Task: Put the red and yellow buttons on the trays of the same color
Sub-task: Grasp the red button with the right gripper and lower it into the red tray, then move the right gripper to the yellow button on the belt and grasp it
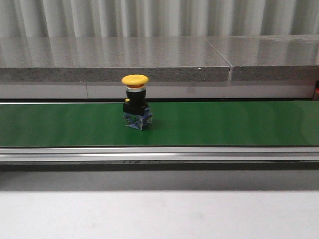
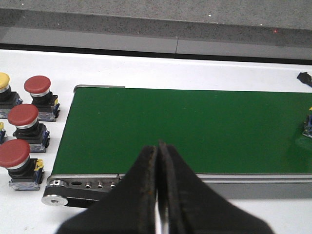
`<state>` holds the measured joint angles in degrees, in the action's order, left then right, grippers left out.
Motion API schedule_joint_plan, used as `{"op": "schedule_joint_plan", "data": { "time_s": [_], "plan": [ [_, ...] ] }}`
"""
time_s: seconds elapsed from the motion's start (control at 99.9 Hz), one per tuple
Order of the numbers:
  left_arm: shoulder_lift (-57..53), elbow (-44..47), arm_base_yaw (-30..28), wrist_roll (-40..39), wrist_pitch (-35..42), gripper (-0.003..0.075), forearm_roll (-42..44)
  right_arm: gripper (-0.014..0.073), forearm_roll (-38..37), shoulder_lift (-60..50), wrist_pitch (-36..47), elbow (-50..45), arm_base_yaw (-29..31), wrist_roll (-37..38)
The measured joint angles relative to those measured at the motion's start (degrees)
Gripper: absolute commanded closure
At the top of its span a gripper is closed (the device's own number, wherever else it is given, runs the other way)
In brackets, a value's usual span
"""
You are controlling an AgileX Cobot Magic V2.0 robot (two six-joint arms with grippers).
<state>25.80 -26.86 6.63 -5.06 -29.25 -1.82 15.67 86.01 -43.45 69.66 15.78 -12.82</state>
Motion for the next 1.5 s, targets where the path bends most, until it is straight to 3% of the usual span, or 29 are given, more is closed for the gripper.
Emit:
{"op": "schedule_joint_plan", "data": {
  "time_s": [0.29,0.611,0.921,1.061,1.251,1.321,1.501],
  "plan": [
    [0.0,0.0,0.0,0.0,0.0,0.074,0.0,0.0467,-0.5,10.3,1.9,6.1,9.6,0.0],
    [0.0,0.0,0.0,0.0,0.0,0.074,0.0,0.0467,-0.8,21.3,5.2,10.5,12.0,0.0],
    [0.0,0.0,0.0,0.0,0.0,0.074,0.0,0.0447,-0.9,25.3,7.1,11.0,12.1,-0.1],
    [0.0,0.0,0.0,0.0,0.0,0.074,0.0,0.0328,-0.9,26.4,7.1,11.0,12.2,-0.1],
    [0.0,0.0,0.0,0.0,0.0,0.074,0.0,0.0039,-0.9,26.5,7.3,11.0,12.3,-0.1],
    [0.0,0.0,0.0,0.0,0.0,0.074,0.0,-0.0005,-0.9,26.5,7.3,11.0,12.4,-0.1],
    [0.0,0.0,0.0,0.0,0.0,0.074,0.0,-0.0009,-0.9,25.6,7.2,11.1,12.5,-0.1]
  ]
}}
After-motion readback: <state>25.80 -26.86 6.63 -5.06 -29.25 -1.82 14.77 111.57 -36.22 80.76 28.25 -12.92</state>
